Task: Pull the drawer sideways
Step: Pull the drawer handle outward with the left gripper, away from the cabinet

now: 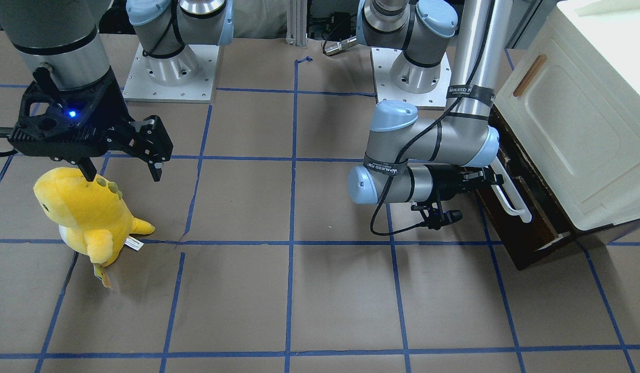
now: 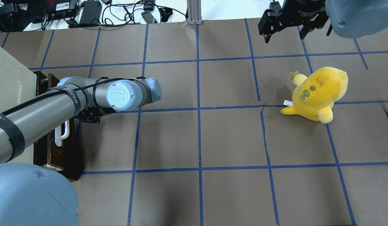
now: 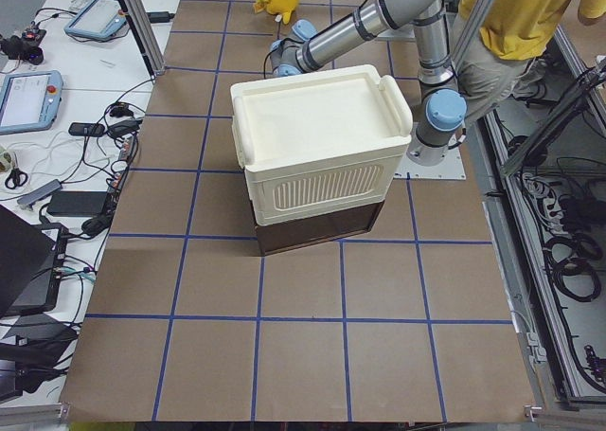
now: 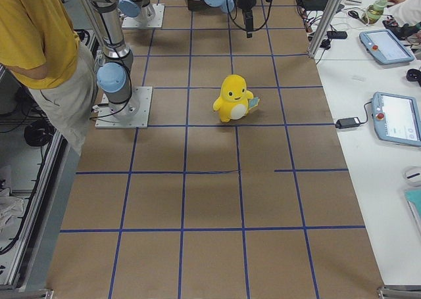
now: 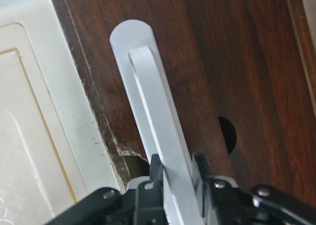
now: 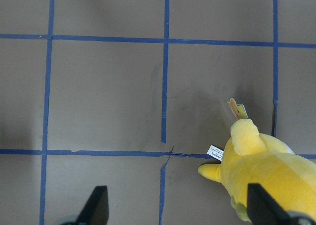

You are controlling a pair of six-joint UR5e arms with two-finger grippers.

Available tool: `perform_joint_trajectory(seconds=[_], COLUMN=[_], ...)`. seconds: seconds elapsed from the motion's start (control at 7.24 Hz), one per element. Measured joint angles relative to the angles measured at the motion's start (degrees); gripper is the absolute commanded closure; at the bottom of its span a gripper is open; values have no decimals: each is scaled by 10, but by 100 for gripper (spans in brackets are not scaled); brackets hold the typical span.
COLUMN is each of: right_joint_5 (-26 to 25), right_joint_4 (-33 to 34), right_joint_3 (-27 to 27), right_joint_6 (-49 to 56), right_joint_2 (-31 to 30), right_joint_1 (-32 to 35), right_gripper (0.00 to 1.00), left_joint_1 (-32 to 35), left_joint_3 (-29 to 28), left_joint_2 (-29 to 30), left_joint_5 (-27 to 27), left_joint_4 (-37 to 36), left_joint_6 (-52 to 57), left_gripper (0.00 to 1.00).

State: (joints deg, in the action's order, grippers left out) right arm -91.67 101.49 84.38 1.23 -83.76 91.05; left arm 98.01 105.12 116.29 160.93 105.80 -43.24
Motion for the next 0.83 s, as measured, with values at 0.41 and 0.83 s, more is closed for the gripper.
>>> perform_joint_trajectory(seconds=[0.41,0.83], right_joint_5=[0,0], right_joint_4=[0,0], right_joint_3=[0,1], right_joint_6=[0,0], right_joint_2=[0,0], right_joint_1=[0,0], right_gripper=[0,0], left_joint_1=[9,24], left_joint_3=[-1,-1], left_joint_2=[2,1], left_joint_5=[0,0], left_joint_4=[-1,0], left_joint_6=[0,0], left_gripper=[70,70])
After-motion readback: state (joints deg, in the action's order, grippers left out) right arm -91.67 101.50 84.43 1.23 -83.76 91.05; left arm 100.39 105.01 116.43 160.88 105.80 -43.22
